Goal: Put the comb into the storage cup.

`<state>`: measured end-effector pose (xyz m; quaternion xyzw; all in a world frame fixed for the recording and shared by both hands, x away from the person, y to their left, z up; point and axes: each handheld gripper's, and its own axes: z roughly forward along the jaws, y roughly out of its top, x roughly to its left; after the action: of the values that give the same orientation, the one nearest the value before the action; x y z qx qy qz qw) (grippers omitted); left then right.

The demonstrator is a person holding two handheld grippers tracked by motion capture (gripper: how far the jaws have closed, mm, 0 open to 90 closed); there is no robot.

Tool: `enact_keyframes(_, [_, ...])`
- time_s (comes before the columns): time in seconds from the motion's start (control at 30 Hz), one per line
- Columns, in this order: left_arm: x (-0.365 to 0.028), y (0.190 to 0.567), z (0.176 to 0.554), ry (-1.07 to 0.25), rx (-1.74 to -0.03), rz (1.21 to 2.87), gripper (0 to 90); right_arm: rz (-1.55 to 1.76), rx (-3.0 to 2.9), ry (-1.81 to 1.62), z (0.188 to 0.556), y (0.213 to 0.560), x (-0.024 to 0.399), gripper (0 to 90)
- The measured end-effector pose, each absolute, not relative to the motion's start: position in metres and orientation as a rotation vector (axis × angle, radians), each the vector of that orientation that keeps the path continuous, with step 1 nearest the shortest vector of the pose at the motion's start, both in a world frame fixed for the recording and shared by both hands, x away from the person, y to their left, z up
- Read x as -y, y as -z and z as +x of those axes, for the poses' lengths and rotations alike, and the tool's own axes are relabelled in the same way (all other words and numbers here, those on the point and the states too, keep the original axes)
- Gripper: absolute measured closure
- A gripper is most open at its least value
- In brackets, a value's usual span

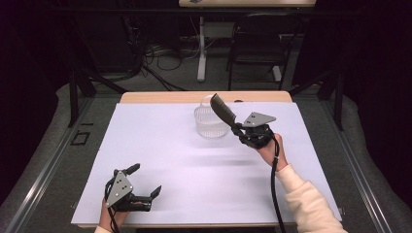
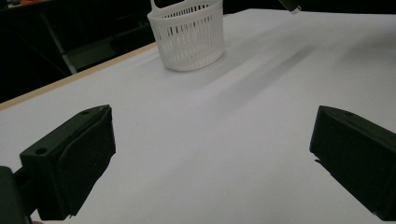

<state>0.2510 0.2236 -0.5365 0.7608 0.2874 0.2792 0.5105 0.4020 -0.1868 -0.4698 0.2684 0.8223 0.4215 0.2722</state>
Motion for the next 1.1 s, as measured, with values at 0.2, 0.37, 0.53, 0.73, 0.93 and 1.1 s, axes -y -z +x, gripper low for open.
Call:
enact_keyframes(0.2, [-0.222,0.538,0.252,-0.677,-0.685,1.840,0.0,0.728,-2.203,-1.135,0.407,0.469,0.187,72.2])
enact_keyframes(0.37, [-0.222,0.538,0.253,-0.671,-0.687,1.845,0.0,0.725,-2.205,-1.130,0.408,0.467,0.186,72.1])
enact_keyframes(0.53, [-0.223,0.538,0.253,-0.675,-0.690,1.845,0.0,0.716,-2.208,-1.128,0.408,0.465,0.185,72.1])
enact_keyframes(0.73, [-0.223,0.537,0.251,-0.690,-0.689,1.839,0.1,0.705,-2.213,-1.124,0.410,0.462,0.180,72.1])
enact_keyframes(0.93, [-0.223,0.538,0.251,-0.681,-0.696,1.838,0.1,0.689,-2.223,-1.119,0.412,0.459,0.177,72.1])
enact_keyframes(1.1, [-0.223,0.537,0.251,-0.681,-0.691,1.840,0.1,0.680,-2.226,-1.112,0.415,0.455,0.174,72.1])
